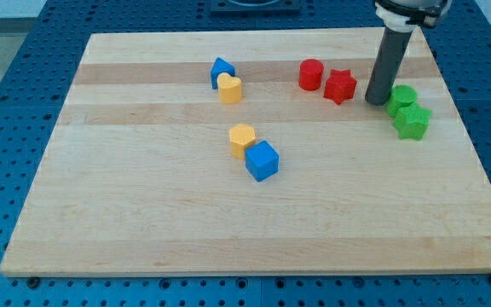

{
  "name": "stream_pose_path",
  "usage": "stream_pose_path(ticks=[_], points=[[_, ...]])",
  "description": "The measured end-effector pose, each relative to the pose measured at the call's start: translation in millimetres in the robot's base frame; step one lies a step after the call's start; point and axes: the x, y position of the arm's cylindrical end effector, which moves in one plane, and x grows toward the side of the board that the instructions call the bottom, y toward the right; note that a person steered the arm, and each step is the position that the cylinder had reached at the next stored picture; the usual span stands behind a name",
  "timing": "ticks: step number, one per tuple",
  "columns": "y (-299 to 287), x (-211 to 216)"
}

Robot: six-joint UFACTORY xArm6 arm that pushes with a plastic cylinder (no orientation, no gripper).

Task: Move the yellow hexagon towards the bottom left

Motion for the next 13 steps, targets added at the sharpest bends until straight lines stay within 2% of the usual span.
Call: stream_pose_path(ticks=[2, 4, 6, 10, 13], points=[[-7, 2], [-77, 36], [-141, 49], [-234, 81], [-235, 122]])
